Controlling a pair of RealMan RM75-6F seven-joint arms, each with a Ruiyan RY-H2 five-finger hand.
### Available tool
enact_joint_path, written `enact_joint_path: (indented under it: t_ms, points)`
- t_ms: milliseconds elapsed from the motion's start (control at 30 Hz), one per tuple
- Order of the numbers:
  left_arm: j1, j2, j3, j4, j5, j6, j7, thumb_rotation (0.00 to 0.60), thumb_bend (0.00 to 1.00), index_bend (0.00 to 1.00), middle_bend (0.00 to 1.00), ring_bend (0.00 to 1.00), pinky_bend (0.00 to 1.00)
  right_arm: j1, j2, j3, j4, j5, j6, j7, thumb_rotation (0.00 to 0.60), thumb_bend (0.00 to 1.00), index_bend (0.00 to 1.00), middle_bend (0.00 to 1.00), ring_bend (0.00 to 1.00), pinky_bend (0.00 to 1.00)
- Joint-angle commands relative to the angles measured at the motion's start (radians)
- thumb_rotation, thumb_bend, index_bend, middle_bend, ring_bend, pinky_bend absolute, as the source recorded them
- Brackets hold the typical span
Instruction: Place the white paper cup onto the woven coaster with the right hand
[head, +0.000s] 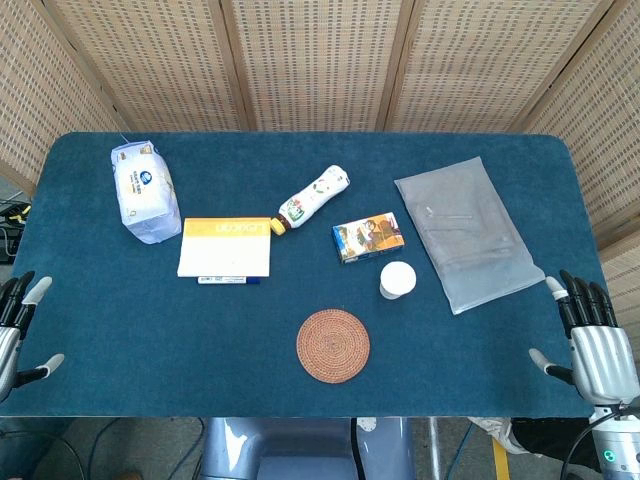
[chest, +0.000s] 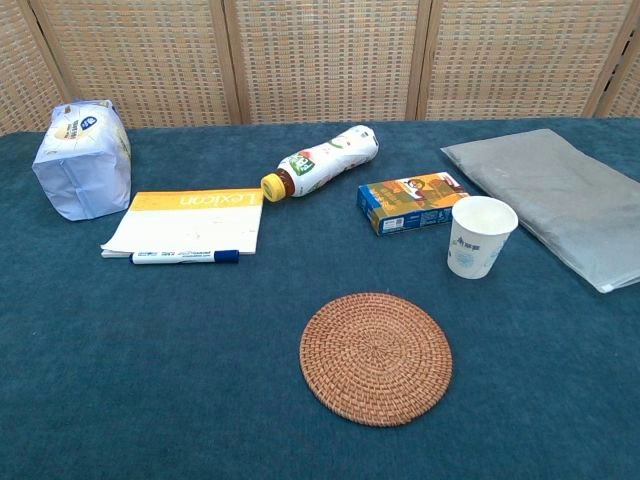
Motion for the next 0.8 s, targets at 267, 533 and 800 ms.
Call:
enact_joint_path:
  t_ms: [267, 533, 800]
  points:
    - [0.003, -0.002, -0.004, 0.001, 0.004, 0.013, -0.003, 0.600, 0.00, 0.00, 0.00, 0.00, 0.00, 0.016, 0.004, 0.000, 0.004, 0.017, -0.039, 0.021, 0.600, 0.00, 0.02, 0.00, 0.00, 0.00]
    - [-0.013, -0.009, -0.012, -0.004, -0.023, -0.019, 0.024, 0.600, 0.00, 0.00, 0.00, 0.00, 0.00, 0.193, 0.009, 0.038, 0.038, 0.052, -0.318, 0.109, 0.600, 0.00, 0.02, 0.00, 0.00, 0.00]
    - [-0.032, -0.017, -0.023, -0.010, -0.064, -0.057, 0.055, 0.600, 0.00, 0.00, 0.00, 0.00, 0.00, 0.357, -0.034, 0.094, 0.053, 0.118, -0.524, 0.111, 0.600, 0.00, 0.04, 0.00, 0.00, 0.00]
